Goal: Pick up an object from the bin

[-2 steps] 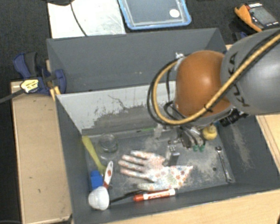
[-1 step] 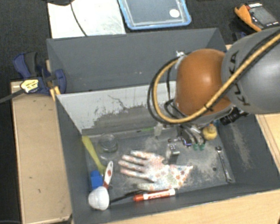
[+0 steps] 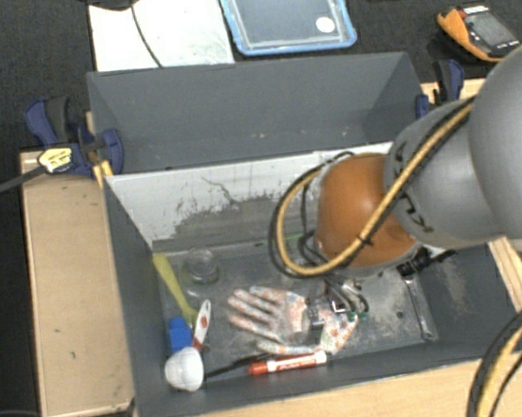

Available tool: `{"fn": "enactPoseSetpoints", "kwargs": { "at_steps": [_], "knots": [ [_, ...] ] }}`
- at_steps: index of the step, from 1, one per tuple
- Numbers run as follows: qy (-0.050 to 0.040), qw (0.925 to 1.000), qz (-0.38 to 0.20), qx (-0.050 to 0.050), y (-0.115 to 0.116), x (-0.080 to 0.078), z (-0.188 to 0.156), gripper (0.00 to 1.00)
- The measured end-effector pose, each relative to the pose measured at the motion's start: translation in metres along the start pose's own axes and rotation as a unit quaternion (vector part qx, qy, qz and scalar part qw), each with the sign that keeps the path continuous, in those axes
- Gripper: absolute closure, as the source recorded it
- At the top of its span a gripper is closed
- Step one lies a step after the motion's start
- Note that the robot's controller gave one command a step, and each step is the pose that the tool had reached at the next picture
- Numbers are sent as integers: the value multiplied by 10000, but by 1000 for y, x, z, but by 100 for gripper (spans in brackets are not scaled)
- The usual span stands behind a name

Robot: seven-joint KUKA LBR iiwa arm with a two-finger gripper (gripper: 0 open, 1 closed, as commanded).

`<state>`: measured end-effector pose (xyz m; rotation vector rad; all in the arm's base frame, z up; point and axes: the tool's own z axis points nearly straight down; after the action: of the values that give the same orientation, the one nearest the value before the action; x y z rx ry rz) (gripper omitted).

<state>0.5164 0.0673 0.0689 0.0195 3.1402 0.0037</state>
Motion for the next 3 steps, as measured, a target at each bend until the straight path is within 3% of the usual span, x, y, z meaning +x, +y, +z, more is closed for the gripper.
{"fn": "enactPoseSetpoints", "kwargs": {
  "at_steps": [1, 2, 3],
  "knots": [
    [-84, 9971, 761, -14, 10, 10, -65, 0],
    [13, 9999, 141, 2, 2, 5, -6, 0],
    [-106, 9872, 1592, -32, 31, 24, -2, 0]
  ]
}}
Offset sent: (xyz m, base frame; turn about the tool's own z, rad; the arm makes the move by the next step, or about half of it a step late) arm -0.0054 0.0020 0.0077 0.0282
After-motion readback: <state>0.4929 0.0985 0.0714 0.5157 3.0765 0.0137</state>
